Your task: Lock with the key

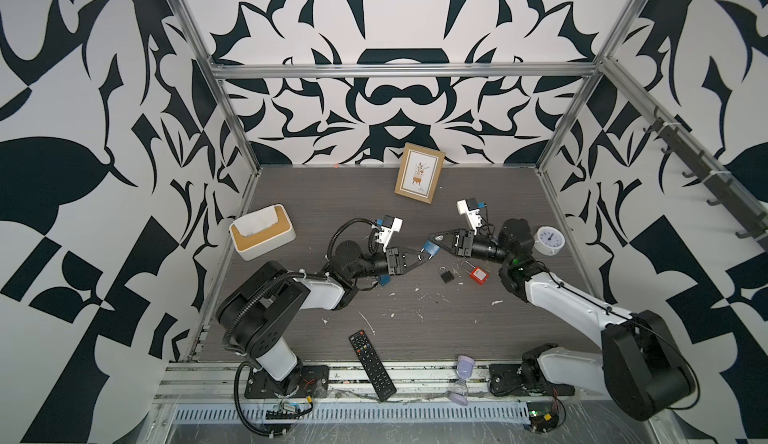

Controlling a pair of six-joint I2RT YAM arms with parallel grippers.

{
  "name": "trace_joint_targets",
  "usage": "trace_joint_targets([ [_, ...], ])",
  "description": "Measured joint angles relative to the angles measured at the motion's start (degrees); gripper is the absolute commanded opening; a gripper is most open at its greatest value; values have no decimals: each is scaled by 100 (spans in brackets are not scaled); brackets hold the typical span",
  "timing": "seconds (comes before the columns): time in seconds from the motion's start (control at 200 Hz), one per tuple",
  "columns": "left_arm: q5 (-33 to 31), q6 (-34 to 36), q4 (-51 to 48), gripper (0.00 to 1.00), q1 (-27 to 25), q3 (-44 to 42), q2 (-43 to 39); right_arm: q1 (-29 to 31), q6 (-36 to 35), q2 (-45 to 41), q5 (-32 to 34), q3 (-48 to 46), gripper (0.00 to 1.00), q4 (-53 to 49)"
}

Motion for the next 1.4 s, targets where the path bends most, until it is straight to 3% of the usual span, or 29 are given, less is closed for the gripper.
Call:
trace_joint_targets([
  [1.085,1016,-177,155,0,409,125,210,-33,-192,-479,-299,-57,20,-1043],
  [1.28,1167,-186,223,0,437,236,466,-105,-190,-505,-295,-142,19,-1172],
  [1.4,1224,-205,229,0,444,243,507,-114,-195,-557,-299,-212,9,-1191],
])
